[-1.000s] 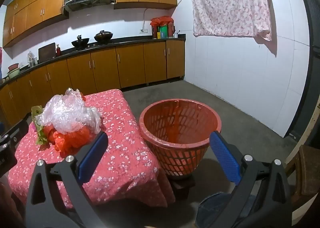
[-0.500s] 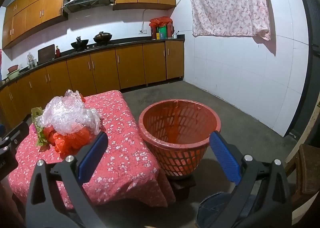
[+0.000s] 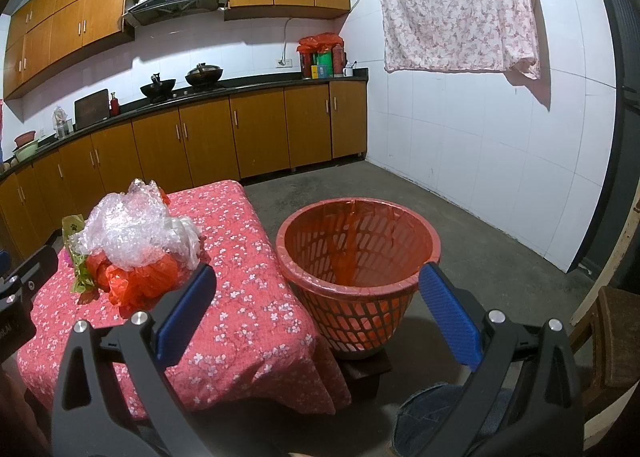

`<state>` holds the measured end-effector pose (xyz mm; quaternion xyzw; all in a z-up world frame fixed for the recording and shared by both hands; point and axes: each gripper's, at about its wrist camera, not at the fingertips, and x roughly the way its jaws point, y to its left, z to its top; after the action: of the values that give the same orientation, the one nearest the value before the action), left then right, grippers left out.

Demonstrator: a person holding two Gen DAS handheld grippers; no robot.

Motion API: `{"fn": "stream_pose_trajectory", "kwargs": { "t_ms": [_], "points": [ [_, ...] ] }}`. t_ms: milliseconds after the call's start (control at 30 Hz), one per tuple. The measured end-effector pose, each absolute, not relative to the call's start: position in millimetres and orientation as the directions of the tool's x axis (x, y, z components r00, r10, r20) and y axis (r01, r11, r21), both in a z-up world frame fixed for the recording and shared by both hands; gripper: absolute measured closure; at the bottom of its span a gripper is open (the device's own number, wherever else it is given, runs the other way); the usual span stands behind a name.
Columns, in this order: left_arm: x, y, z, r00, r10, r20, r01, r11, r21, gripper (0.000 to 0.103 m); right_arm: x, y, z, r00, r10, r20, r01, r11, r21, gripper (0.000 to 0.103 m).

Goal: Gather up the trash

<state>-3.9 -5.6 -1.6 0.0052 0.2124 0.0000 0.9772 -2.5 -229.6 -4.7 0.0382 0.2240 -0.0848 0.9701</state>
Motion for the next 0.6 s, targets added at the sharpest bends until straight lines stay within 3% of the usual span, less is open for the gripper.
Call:
{"fn": "stream_pose_trajectory", "kwargs": {
  "t_ms": [600],
  "points": [
    [-4.7,-6.6,-1.0,0.909,0.001,-0.417,0.003,1.000,0.009,0.002,-2.8,-229.4,-5.3,0.885,-0.147,-0.442,0.182,0.983,0.038,0.004]
  ]
}}
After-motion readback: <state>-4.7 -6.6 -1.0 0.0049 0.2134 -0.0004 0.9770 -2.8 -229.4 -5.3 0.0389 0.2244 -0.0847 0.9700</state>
